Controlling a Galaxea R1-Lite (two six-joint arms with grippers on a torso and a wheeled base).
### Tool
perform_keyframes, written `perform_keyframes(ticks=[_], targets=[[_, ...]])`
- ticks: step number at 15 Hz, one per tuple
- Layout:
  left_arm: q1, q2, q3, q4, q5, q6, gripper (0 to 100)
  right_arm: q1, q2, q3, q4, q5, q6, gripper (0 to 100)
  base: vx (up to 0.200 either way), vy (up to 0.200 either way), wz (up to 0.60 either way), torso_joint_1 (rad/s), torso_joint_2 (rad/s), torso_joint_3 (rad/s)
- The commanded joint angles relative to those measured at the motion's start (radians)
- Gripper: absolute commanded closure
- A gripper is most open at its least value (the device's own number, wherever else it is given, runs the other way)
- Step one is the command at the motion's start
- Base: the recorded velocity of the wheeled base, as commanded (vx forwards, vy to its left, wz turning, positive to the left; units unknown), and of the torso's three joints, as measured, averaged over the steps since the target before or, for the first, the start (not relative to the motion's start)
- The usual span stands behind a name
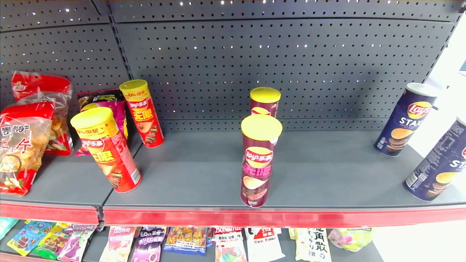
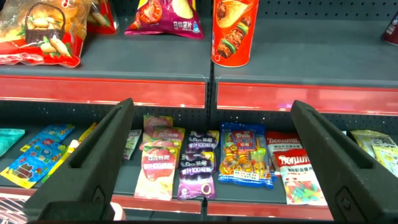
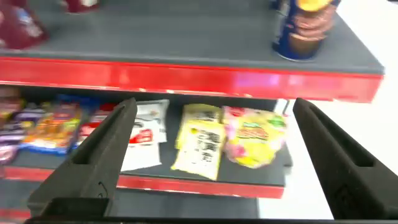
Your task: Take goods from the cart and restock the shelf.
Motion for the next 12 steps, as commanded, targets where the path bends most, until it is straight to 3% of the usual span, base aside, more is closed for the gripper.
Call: perform_keyframes(ticks=[1,5,8,12], targets=[[0.0,0.0,0.0,0.0,0.001,0.0,0,0.001,-0.013,0.008,0.01,-0.084,0.059,0,0.0,0.0,0.0,0.0,0.0,0.0],[0.0,0.0,0.0,0.0,0.001,0.0,0,0.003,-0.018,0.008,0.008,-0.035,0.038,0,0.0,0.0,0.0,0.0,0.0,0.0],[0.0,0.0,0.0,0.0,0.001,0.0,0,0.098,-0.042,0.008,0.01,-0.012,0.03,0,0.0,0.0,0.0,0.0,0.0,0.0],[0.0,0.0,0.0,0.0,0.001,0.0,0,0.063,-0.104,0.008,0.008,-0.042,0.033,0,0.0,0.0,0.0,0.0,0.0,0.0]])
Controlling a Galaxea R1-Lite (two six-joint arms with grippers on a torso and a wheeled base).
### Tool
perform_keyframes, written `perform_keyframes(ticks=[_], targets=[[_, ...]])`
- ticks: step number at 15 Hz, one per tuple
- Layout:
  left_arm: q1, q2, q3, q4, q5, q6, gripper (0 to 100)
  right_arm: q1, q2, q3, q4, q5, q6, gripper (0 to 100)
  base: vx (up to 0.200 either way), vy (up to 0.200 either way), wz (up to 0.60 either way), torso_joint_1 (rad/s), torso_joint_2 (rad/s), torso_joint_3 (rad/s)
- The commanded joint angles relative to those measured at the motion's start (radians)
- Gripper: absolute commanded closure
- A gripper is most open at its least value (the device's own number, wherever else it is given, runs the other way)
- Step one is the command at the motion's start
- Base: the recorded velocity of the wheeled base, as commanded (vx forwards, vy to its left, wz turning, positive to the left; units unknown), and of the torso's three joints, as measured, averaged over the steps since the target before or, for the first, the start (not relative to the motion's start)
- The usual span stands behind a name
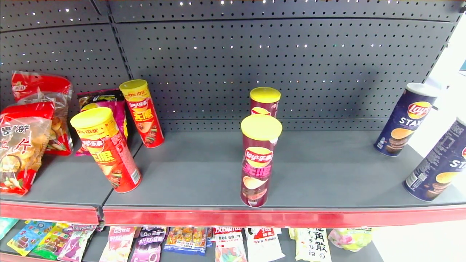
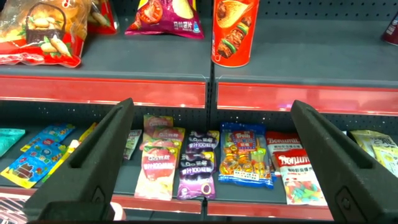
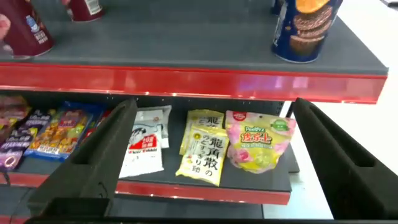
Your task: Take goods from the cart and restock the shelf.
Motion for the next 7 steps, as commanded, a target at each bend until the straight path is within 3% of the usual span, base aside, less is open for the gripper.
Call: perform_keyframes(ticks=[1,7], targets=[[0.0,0.0,0.0,0.0,0.001,0.0,0,-0.011,-0.032,0.0,0.001,-0.046,0.006,0,0.0,0.0,0.0,0.0,0.0,0.0],[0.0,0.0,0.0,0.0,0.001,0.0,0,-0.011,-0.032,0.0,0.001,-0.043,0.001,0,0.0,0.0,0.0,0.0,0.0,0.0]])
